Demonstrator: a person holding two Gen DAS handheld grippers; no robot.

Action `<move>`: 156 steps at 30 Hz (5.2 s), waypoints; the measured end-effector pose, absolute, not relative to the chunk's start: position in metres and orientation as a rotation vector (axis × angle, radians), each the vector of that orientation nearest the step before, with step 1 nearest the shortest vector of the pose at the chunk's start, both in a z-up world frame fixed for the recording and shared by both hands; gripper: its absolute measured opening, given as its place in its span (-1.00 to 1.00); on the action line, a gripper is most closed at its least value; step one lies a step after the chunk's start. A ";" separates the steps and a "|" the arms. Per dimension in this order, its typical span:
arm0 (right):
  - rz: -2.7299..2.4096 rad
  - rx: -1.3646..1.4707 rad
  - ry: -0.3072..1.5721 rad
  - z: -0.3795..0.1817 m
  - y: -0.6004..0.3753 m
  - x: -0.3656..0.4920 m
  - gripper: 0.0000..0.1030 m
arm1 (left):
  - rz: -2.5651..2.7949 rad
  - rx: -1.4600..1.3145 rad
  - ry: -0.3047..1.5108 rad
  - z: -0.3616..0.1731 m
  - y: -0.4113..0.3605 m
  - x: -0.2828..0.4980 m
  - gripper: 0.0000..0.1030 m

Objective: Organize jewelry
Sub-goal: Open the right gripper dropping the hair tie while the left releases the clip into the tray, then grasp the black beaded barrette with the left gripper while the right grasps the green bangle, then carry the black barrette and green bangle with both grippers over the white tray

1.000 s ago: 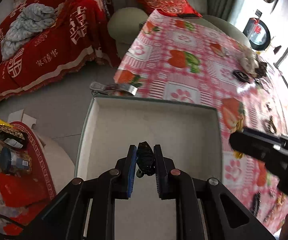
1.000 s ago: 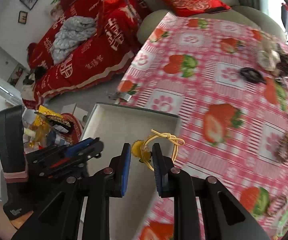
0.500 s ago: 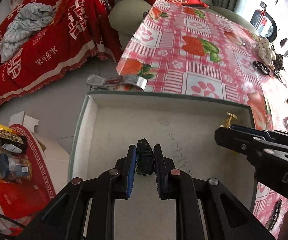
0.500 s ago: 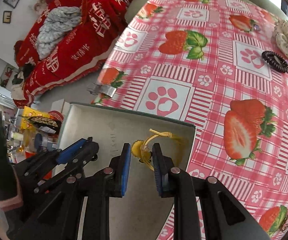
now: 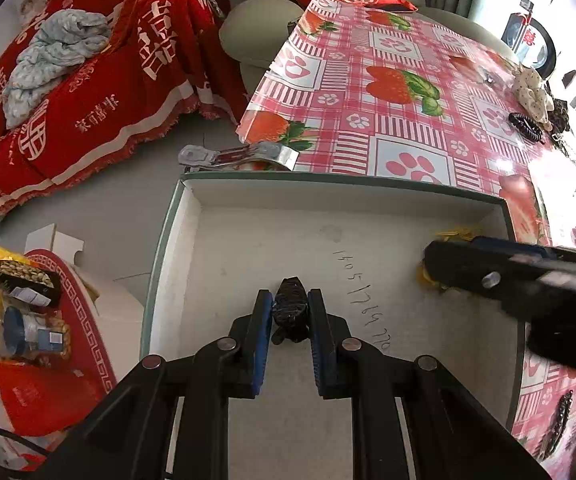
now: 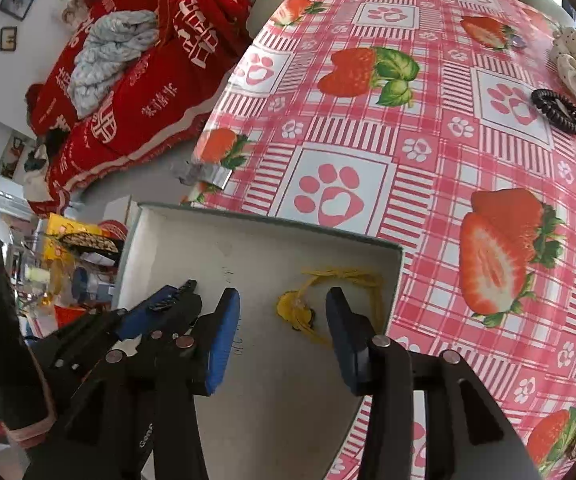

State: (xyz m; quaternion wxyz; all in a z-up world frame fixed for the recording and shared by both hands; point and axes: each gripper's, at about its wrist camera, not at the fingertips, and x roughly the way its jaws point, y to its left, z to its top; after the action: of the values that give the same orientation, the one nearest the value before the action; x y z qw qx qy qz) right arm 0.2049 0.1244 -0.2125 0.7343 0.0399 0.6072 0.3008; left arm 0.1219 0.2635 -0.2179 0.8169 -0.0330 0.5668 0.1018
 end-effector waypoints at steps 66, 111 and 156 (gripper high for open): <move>-0.118 0.343 1.387 -0.211 -0.291 0.099 0.70 | -0.206 0.083 1.453 -0.226 -0.005 0.070 0.83; -0.050 0.234 1.277 -0.189 -0.255 0.115 -0.87 | -0.294 -0.041 1.352 -0.176 0.003 0.059 -0.20; 0.583 -0.188 1.305 -0.193 0.144 0.174 -0.87 | 0.173 -0.227 1.293 -0.209 0.271 0.056 -0.20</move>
State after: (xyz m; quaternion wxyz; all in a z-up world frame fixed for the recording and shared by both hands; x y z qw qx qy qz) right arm 0.1739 0.1441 -0.1929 0.7512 -0.0863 0.5973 0.2671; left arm 0.0561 0.2713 -0.2091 0.7887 -0.1052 0.6003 0.0803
